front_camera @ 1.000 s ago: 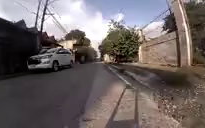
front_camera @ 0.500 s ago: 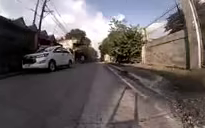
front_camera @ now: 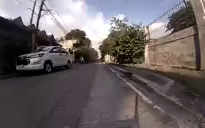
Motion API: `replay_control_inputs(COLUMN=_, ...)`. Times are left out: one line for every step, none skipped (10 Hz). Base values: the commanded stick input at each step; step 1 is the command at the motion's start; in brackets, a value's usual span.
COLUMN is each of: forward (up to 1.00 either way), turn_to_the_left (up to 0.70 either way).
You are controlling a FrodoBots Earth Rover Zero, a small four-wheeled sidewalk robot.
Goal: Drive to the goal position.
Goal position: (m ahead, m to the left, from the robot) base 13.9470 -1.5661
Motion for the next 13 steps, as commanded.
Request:
replay_control_inputs(forward=1.00, turn_to_the_left=0.00)
replay_control_inputs(forward=1.00, turn_to_the_left=0.00)
replay_control_inputs(forward=1.00, turn_to_the_left=0.00)
replay_control_inputs(forward=1.00, turn_to_the_left=0.00)
replay_control_inputs(forward=1.00, turn_to_the_left=0.00)
replay_control_inputs(forward=1.00, turn_to_the_left=0.00)
replay_control_inputs(forward=1.00, turn_to_the_left=0.00)
replay_control_inputs(forward=1.00, turn_to_the_left=0.00)
replay_control_inputs(forward=1.00, turn_to_the_left=0.00)
replay_control_inputs(forward=1.00, turn_to_the_left=0.00)
replay_control_inputs(forward=1.00, turn_to_the_left=0.00)
replay_control_inputs(forward=1.00, turn_to_the_left=0.00)
replay_control_inputs(forward=1.00, turn_to_the_left=0.00)
